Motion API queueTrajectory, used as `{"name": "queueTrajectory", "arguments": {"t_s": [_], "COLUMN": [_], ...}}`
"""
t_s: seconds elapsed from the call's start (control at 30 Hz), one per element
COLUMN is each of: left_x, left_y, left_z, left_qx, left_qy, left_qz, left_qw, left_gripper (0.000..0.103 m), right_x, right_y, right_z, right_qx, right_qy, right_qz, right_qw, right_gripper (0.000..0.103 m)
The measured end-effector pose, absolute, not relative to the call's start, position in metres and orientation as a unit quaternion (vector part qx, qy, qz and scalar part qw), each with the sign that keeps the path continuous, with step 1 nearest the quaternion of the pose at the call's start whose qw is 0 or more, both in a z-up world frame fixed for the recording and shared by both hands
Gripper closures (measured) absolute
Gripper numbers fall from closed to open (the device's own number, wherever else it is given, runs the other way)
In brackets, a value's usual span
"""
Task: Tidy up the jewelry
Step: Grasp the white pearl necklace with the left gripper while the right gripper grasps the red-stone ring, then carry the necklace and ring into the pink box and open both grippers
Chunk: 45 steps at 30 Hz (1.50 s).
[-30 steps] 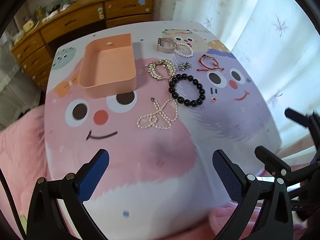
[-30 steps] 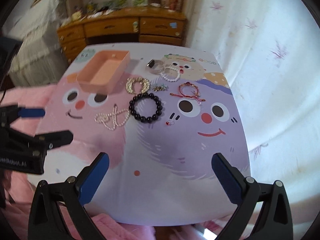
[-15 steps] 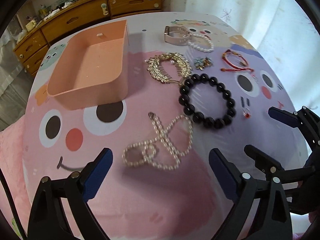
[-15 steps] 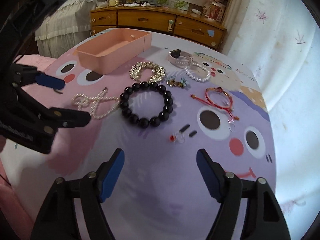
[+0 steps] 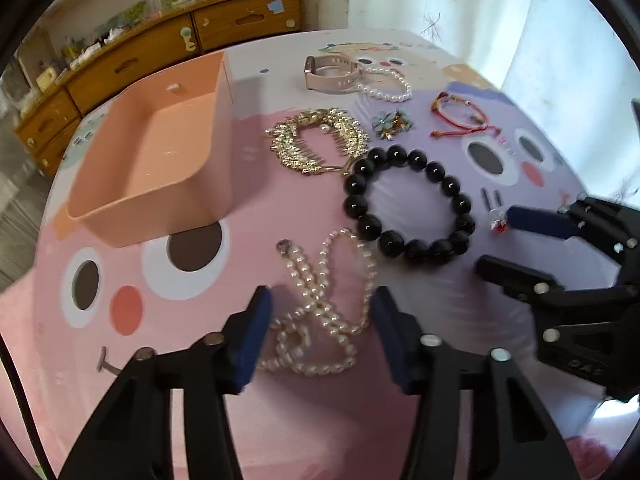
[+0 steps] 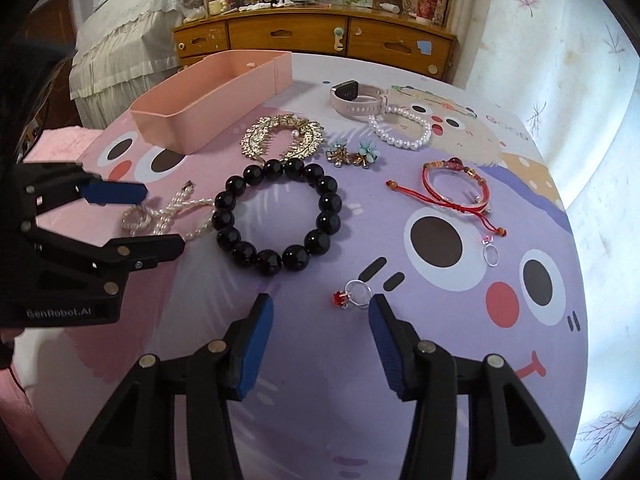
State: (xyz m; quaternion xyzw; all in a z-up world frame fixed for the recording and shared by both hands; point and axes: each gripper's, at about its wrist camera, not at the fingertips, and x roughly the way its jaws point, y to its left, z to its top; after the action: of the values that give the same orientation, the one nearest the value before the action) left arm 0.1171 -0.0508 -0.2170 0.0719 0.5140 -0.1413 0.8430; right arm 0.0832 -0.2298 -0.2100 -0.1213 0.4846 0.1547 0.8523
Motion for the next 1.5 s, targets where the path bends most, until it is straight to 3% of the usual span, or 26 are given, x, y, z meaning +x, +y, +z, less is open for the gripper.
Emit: {"name": "queueTrajectory", "arguments": {"t_s": [0.07, 0.13, 0.23, 0.3, 0.33, 0.73, 1.13, 1.5], "left_x": [0.117, 0.117, 0.121, 0.122, 0.122, 0.109, 0.118, 0.154], "left_y": [-0.05, -0.047, -0.042, -0.037, -0.035, -0.019, 0.017, 0.057], "left_z": [-0.216, -0.215, -0.214, -0.213, -0.211, -0.172, -0.063, 0.036], "left_qx": [0.073, 0.065, 0.041, 0.022, 0.011, -0.005, -0.05, -0.042], "left_qy": [0.512, 0.513, 0.523, 0.529, 0.528, 0.517, 0.454, 0.334], "left_qz": [-0.145, -0.144, -0.154, -0.152, -0.151, -0.169, -0.199, -0.222], "left_qw": [0.844, 0.844, 0.837, 0.835, 0.836, 0.839, 0.867, 0.915], "left_gripper": [0.075, 0.086, 0.09, 0.092, 0.099, 0.1, 0.1, 0.1], "right_x": [0.087, 0.091, 0.095, 0.097, 0.098, 0.095, 0.099, 0.129], "right_y": [-0.23, -0.229, -0.23, -0.232, -0.233, -0.22, -0.172, -0.127], "right_z": [-0.21, -0.21, -0.209, -0.208, -0.208, -0.185, -0.139, -0.099], "right_qx": [-0.115, -0.111, -0.103, -0.094, -0.092, -0.043, -0.032, -0.024], "right_qy": [0.486, 0.483, 0.484, 0.488, 0.49, 0.494, 0.436, 0.348], "right_qz": [0.147, 0.141, 0.131, 0.131, 0.13, 0.143, 0.208, 0.251], "right_qw": [0.854, 0.857, 0.859, 0.858, 0.857, 0.857, 0.875, 0.903], "right_gripper": [0.054, 0.066, 0.086, 0.086, 0.086, 0.088, 0.088, 0.088]}}
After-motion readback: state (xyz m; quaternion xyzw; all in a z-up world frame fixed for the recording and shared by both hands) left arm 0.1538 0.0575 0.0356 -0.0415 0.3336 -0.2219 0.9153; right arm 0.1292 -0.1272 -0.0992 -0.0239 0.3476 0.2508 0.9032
